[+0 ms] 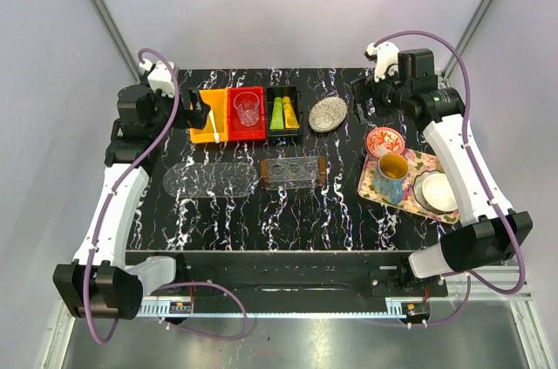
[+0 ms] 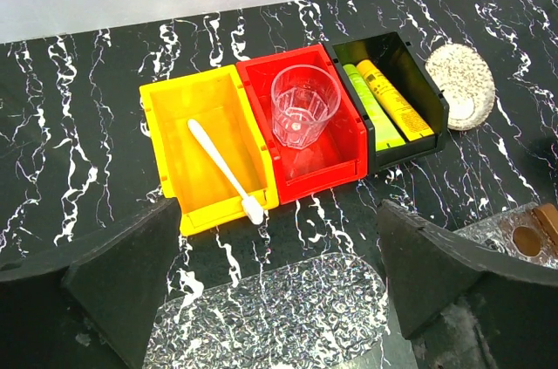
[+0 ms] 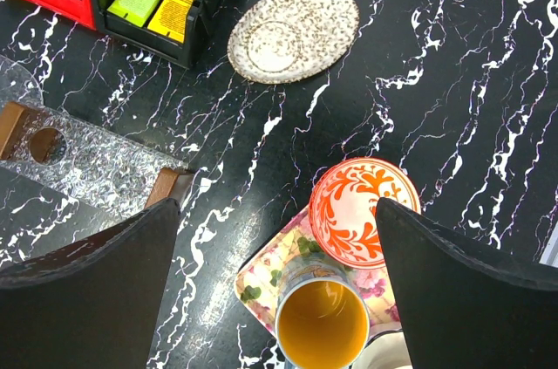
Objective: Prepare toiletry sets of a toothbrush and toothpaste on the tray
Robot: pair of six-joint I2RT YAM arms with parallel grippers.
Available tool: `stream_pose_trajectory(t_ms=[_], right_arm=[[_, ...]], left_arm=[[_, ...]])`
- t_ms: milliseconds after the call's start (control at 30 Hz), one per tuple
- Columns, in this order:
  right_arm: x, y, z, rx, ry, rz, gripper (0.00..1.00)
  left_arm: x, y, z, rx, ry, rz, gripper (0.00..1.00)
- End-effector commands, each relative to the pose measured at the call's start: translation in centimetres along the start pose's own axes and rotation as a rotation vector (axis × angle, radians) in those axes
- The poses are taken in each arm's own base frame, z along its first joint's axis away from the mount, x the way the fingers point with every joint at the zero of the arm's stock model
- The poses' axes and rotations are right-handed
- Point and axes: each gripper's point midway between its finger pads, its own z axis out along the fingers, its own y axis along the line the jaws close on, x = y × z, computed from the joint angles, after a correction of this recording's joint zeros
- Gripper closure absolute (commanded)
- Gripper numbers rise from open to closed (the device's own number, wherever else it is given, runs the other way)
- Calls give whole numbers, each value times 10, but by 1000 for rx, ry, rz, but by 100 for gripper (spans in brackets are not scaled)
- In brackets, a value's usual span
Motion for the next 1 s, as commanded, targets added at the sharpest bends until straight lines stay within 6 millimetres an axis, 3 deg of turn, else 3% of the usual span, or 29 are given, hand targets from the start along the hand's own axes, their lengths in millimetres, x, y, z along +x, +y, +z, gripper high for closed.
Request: stream_pose_trajectory(t_ms=[0,267,500,667,967], right_arm=[[-21,1,-19,20,-70,-16,0],[-17,5,-16,-7,-28,-34,0],[-7,13,-3,-47,51,-90,0],[4,31,8,-129,123,-189,0],[44,80,41,-416,277,-369,0]], left_arm=[[-18,0,-9,-19,-71,24,1],[-18,0,-14,-21,-61,29,1],[-5,2,-21,-23,-2,97,1],[12,2,-24,-13,72,119,1],[36,-4,-22,42,169,121,1]])
